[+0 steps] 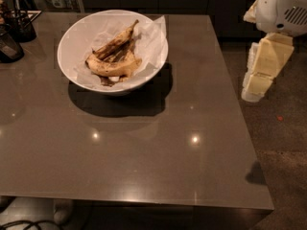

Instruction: Pick banana from white bowl

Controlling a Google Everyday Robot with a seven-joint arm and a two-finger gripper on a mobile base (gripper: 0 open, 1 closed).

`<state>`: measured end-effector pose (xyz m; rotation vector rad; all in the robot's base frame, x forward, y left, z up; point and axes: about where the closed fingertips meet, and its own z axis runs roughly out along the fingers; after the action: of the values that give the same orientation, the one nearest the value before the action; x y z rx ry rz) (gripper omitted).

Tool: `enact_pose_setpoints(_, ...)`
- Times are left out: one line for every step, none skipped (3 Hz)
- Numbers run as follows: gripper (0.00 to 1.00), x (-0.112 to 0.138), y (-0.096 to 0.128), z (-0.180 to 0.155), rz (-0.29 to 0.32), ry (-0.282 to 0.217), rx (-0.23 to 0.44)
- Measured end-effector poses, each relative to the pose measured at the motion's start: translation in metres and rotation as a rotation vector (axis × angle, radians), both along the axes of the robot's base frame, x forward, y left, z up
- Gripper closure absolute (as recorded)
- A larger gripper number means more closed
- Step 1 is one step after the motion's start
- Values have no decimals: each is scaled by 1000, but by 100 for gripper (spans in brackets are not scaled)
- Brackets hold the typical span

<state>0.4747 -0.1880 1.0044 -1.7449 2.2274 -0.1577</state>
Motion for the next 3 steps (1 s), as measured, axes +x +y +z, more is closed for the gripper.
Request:
enact_pose_setpoints(0,22,31,-7,90,51,-12)
enact_pose_setpoints(0,28,35,-5,92,25,-3)
enact_pose_setpoints(0,45,64,-1,170,-10,-27)
